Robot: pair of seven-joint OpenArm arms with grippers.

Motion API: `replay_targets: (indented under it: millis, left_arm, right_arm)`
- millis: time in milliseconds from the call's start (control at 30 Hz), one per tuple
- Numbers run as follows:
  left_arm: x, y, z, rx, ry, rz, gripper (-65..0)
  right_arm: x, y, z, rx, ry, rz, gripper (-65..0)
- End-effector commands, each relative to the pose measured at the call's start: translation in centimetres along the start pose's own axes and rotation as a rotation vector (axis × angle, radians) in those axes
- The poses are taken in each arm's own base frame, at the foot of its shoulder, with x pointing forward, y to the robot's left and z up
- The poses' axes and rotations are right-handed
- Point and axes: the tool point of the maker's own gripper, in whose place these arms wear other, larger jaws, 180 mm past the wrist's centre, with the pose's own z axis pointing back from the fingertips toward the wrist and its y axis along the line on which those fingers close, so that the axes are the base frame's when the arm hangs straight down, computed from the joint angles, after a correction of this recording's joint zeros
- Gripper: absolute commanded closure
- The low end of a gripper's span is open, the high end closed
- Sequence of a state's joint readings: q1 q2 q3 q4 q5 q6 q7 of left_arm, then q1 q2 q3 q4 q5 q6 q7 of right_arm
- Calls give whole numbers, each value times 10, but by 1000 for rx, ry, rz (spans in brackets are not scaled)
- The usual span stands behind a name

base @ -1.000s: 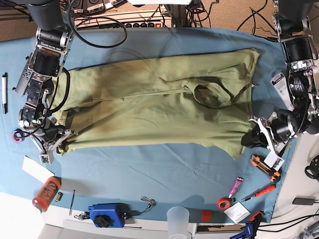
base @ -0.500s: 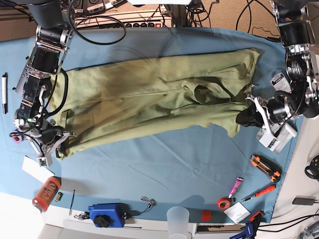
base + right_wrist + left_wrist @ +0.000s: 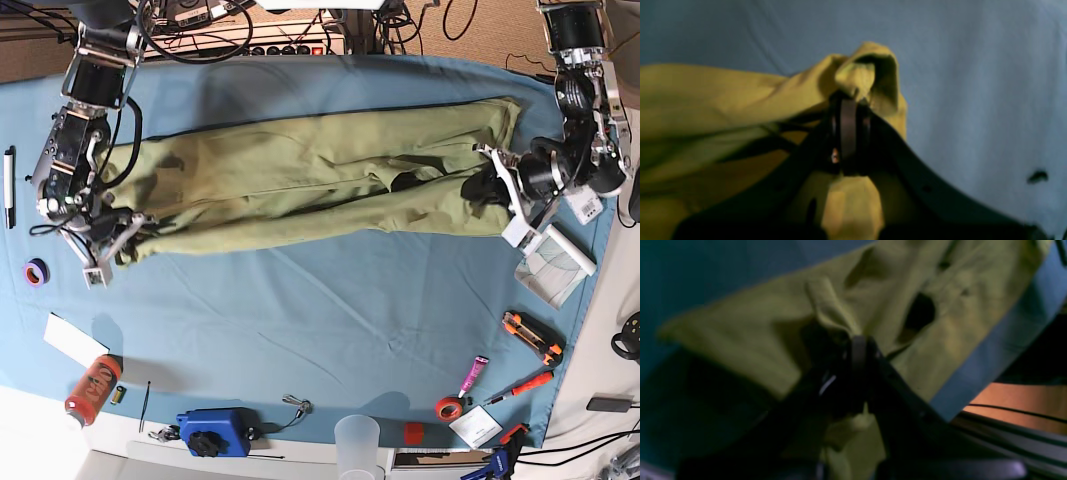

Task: Layout the t-shirt on the table in an organized manner, then fold the t-shirt properly
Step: 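Fold the hem over toward the collar with both grippers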

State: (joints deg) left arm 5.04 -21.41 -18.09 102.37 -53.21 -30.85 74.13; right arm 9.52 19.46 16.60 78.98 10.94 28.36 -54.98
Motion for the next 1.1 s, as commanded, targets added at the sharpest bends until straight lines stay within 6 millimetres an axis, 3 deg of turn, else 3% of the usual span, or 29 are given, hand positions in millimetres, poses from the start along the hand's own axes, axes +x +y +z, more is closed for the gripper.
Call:
replay_targets:
  millis: [0,200,433,867,1067]
  left_arm:
    - [5,2,5,12,-18,-8,0]
    - [-11,-3,0,6,-10,25,0]
    - [-11,-4,-1,3,-12,27,0]
    - [13,1,2,16,-60,6,0]
    - [17,-2,6,23,-63,-10,0]
  right_arm:
    - [12,-18,8,-43,-44,-6,0]
    - [-9,-38,16,-81,-39,-70,0]
    - [-9,-36,15,-74,-39,-61,0]
    - [24,-31,19,-25,-140,-107,0]
    - [45,-29,39,-37,-179,-68,0]
